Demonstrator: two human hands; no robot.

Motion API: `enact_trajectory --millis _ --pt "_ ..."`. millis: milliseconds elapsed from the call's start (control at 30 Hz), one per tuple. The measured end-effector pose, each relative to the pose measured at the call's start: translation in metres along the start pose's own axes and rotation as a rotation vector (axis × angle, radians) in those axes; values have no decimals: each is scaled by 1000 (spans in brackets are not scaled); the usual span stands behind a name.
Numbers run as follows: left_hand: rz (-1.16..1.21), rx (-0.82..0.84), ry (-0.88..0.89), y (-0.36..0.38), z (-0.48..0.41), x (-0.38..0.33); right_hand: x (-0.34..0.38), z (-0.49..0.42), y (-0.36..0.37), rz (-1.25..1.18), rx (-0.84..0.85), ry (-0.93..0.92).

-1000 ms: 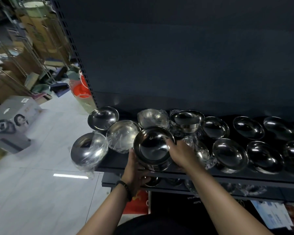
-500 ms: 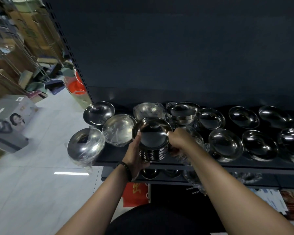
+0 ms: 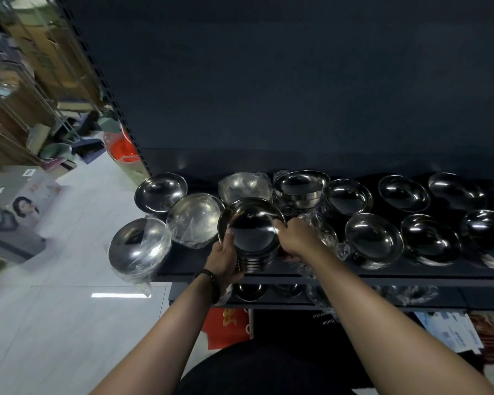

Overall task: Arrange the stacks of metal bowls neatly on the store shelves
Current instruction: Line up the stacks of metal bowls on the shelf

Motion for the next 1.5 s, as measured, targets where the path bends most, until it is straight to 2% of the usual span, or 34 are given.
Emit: enact_trajectory --millis 133,267,333,433,500,533,667,833,1000,1067,1133,1267,1400,1500 --pt "-48 3 21 -4 0 -2 -6 4 -7 -129 4 -8" --pt "-313 -140 108 -33 -20 -2 -21 7 -43 -487 -225 38" --pt "-486 -264 269 -32 10 -21 -32 2 -66 -572 -332 60" --pt "-542 -441 621 -23 43 -43 -39 -16 -89 -664 -393 135" --pt "-627 -452 846 -12 50 -51 -40 -31 -91 -704 -370 201" --pt "-700 -432 893 -6 49 -51 -40 -39 -88 -707 -336 222" --pt "-863 -363 858 7 40 -40 -40 -56 -77 -718 -248 241" --pt "-799 -371 862 7 42 -39 -42 -67 -73 -657 -264 270" --pt "-760 -392 881 4 44 -45 -35 -62 -79 -694 -301 253" --pt "-699 -373 884 1 43 -49 -30 -52 -87 -730 -316 211" --pt "-555 -286 848 -2 42 -56 -20 -38 -96 -783 -317 136" --pt "-298 -177 751 -7 52 -82 11 6 -106 -854 -186 -11" --pt "-97 -49 627 -10 65 -100 37 42 -97 -718 -134 -181" --pt "-137 -8 616 -15 65 -96 42 54 -81 -561 -96 -257"
Point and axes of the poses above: each hand's wrist, its own z-axis away from the middle knuckle, its own y-axis out of the palm, x = y × z, the point moved 3 cm from there along -z, towards the middle knuckle, and after that the axes turned 9 degrees about -y, right-handed, at the moved point
